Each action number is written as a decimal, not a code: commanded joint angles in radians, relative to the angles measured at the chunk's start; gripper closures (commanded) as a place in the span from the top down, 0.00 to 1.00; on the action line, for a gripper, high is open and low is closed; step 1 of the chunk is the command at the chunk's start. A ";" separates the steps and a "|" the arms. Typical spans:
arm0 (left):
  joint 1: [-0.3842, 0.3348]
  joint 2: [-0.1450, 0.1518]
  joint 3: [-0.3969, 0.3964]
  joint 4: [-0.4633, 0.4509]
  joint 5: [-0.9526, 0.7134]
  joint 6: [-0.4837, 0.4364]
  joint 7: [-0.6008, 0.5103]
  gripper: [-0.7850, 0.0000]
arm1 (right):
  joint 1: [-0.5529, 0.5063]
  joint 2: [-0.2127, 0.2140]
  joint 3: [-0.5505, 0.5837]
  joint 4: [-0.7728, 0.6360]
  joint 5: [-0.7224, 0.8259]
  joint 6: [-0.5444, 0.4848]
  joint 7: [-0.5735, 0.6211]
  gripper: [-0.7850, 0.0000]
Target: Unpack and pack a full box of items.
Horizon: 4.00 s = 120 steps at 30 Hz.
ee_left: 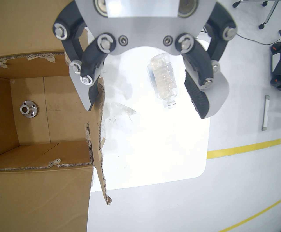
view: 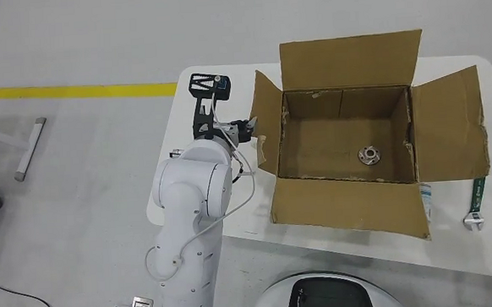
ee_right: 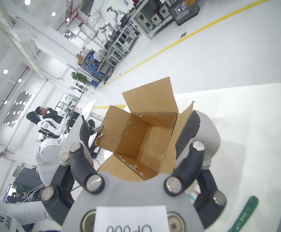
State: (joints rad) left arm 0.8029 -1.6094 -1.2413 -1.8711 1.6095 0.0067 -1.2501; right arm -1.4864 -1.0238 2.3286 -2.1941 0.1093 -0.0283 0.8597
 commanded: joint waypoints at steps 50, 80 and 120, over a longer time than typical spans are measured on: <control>0.000 0.000 0.000 0.000 0.000 0.000 0.000 1.00 | 0.670 0.026 -1.239 0.325 -1.211 0.430 0.471 0.00; 0.000 0.000 0.000 0.000 0.000 0.000 0.000 1.00 | 0.826 -0.106 -1.389 0.629 -1.434 0.294 0.676 0.46; 0.000 0.000 0.000 0.000 0.000 0.000 0.000 1.00 | 0.830 -0.142 -1.423 0.742 -1.421 0.306 0.676 0.23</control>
State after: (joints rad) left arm 0.8029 -1.6094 -1.2413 -1.8711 1.6095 0.0067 -1.2501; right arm -0.6553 -1.1644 0.9063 -1.4525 -1.3113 0.2778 1.5358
